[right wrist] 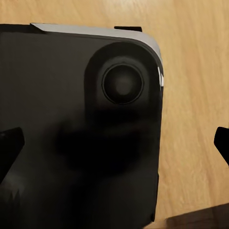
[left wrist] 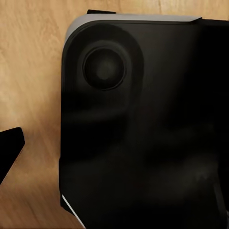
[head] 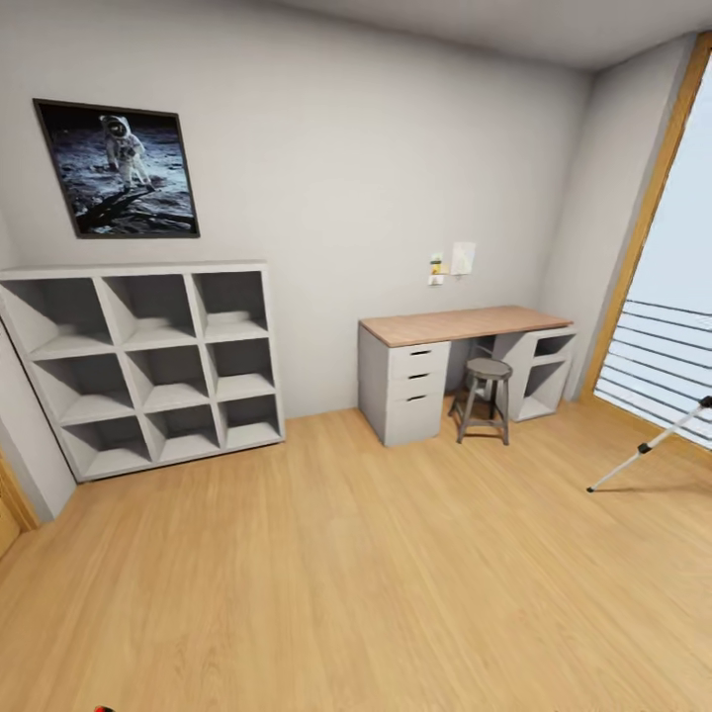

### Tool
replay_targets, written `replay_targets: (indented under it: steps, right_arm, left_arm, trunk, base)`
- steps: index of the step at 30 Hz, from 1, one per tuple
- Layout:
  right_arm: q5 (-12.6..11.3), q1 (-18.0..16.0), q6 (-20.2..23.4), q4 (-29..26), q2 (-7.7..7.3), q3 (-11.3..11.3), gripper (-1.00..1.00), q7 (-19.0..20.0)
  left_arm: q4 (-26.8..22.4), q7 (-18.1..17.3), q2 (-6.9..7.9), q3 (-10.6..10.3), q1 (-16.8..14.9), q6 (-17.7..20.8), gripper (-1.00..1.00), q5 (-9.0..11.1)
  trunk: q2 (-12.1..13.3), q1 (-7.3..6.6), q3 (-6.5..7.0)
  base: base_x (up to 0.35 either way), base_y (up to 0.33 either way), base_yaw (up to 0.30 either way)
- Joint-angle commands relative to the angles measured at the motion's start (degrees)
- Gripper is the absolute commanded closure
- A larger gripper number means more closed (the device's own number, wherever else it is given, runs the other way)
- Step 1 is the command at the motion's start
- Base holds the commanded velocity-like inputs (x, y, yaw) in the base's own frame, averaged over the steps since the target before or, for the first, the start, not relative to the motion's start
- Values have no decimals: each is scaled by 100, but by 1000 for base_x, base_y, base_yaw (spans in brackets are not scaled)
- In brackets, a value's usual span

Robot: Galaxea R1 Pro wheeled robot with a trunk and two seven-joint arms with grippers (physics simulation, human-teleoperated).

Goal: Attach the digital camera to the camera tripod in the bedroom.

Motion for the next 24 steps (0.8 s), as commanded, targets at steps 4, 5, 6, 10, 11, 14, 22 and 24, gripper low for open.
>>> replay_targets:
  steps: [4,5,6,10,11,14,22,24]
  right_arm:
    - [15,1,-13,-4,-18,4,-100,-1]
    - [17,1,-13,-4,-20,4,-100,-1]
    - [18,1,-13,-4,-24,4,-100,-1]
    - [25,1,-13,-4,-34,9,-100,-1]
    - [26,1,-13,-4,-33,10,-100,-1]
    - [28,1,-13,-4,-36,11,-100,-1]
    - [30,1,-13,-4,-38,13,-100,-1]
    - [30,1,-13,-4,-39,13,-100,-1]
  left_arm:
    - [-2,-1,5,3,2,-8,-100,44]
    - [-1,-1,6,3,2,-8,-100,44]
    - [-2,-1,6,2,2,-8,-100,44]
    - [-1,-1,7,-2,2,-8,-100,44]
    - [-1,-1,7,-1,2,-8,-100,44]
    - [-1,-1,7,-3,2,-8,-100,44]
    - [1,-1,7,-2,2,-8,-100,44]
    - [0,-1,7,-3,2,-8,-100,44]
  trunk:
    - [-2,0,-4]
    - [-2,0,-4]
    - [-2,0,-4]
    - [-2,0,-4]
    - [-2,0,-4]
    - [-2,0,-4]
    - [-2,0,-4]
    - [-2,0,-4]
  base:
    - [0,285,-24]
    - [0,302,-13]
    - [0,307,-11]
    - [0,308,-6]
    - [0,280,-3]
    - [0,207,-2]
    - [0,57,0]
    - [0,13,0]
